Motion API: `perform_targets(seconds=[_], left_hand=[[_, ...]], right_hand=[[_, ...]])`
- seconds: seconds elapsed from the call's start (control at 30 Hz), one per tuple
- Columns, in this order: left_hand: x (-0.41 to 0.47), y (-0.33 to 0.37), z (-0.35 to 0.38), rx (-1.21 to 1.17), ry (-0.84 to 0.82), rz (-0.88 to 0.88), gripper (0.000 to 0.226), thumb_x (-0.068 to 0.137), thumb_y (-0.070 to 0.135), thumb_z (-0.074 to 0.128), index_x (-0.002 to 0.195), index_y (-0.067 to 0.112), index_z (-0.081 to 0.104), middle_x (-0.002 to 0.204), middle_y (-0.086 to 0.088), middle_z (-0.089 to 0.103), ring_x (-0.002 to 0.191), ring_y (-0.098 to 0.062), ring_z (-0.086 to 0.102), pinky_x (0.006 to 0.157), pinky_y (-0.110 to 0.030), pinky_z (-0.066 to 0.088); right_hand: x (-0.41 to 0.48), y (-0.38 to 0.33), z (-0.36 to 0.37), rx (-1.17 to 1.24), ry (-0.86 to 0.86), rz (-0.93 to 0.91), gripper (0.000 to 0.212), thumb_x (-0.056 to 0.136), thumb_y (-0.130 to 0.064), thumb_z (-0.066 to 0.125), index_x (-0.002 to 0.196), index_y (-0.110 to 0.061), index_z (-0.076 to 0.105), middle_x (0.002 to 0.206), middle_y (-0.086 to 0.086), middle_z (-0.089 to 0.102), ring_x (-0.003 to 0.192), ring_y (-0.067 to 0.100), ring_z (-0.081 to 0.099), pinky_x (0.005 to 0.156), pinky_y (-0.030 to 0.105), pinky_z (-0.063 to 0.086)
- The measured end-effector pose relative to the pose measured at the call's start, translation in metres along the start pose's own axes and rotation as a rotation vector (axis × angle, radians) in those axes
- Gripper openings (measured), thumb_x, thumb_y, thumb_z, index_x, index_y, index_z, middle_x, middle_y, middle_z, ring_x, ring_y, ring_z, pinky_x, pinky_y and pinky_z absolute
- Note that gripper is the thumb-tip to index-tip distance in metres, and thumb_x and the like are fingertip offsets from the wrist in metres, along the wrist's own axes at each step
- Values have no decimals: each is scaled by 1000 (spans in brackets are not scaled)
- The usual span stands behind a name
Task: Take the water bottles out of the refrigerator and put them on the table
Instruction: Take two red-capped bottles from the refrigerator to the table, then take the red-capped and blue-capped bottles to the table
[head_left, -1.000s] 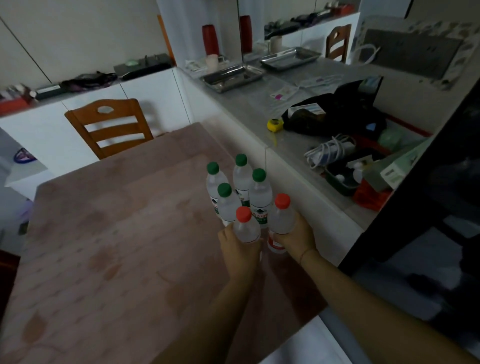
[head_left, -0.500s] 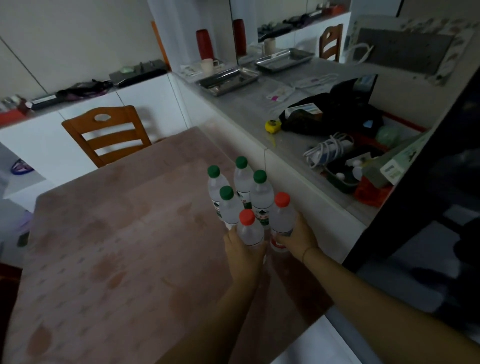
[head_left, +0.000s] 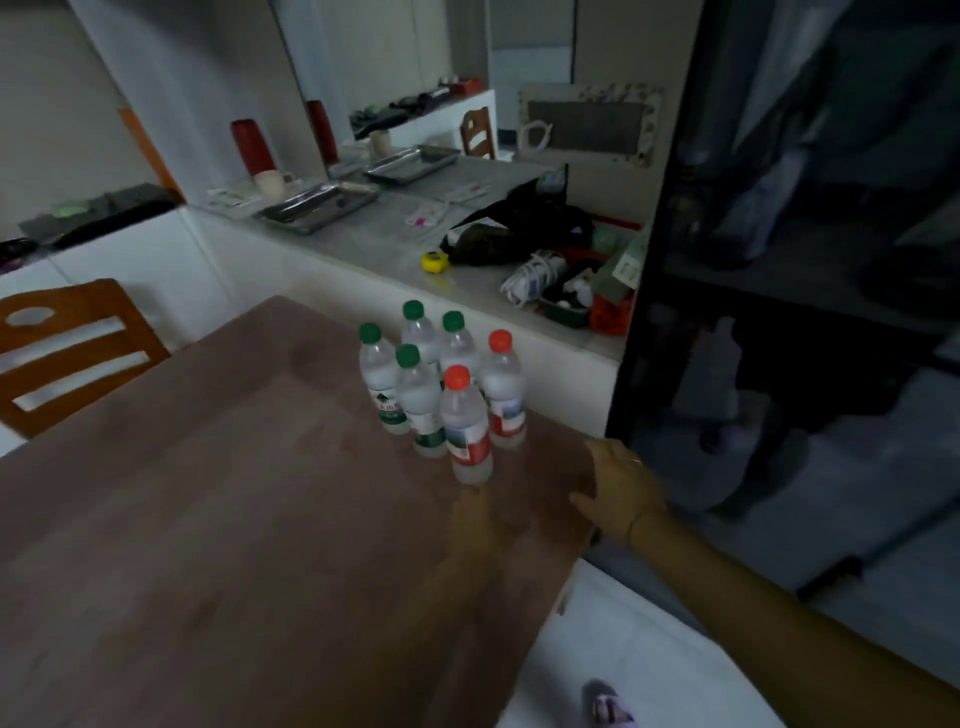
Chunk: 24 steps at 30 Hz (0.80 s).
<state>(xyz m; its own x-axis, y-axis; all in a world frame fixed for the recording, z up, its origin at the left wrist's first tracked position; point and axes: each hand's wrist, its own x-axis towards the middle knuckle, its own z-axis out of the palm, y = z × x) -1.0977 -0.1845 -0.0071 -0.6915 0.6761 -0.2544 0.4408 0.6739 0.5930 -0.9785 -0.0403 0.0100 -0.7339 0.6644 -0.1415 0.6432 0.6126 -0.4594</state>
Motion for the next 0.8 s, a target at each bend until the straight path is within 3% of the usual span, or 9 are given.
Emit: perform_targets(seconds=[0.07,0.2,0.33,0.4,0.57,0.8], left_hand=[[-21,0,2,4,18,143,46,81,25,74,120,5,64,125,-15,62,119,-29,57,102,-33,40],[-65,19,-1,148,41,346,58,79,48,68,130,25,53,132,0,54,119,-20,55,102,-38,44],[-105,49,7,117,42,547,54,79,36,72,128,20,54,127,0,51,119,-20,50,101,-30,41],[-129,62,12,146,37,622,54,80,37,71,128,19,54,127,0,51,119,-20,49,102,-33,41],[-195,82,30,188,22,703,56,82,41,68,131,20,51,131,1,49,122,-21,47,103,-33,39],[-320,76,66,217,-6,732,67,84,46,65,141,20,42,145,0,44,134,-21,38,109,-31,29]], right_hand=[[-40,4,-4,2,23,67,74,82,-38,63,144,-17,29,147,9,33,131,29,37,106,37,36],[-118,12,-15,1,96,171,67,84,-33,62,141,-15,33,144,9,37,128,28,41,103,34,38],[-189,25,-30,32,180,260,64,85,-31,63,141,-14,35,144,7,38,129,27,41,103,32,39],[-221,32,-38,34,224,298,61,85,-29,63,139,-15,38,142,7,41,125,27,44,100,34,42],[-306,46,-50,-1,336,353,57,85,-26,62,137,-18,41,139,6,45,122,28,46,98,36,44],[-438,54,-31,-71,394,371,59,88,-35,55,141,-21,33,144,3,40,133,27,36,110,41,27]])
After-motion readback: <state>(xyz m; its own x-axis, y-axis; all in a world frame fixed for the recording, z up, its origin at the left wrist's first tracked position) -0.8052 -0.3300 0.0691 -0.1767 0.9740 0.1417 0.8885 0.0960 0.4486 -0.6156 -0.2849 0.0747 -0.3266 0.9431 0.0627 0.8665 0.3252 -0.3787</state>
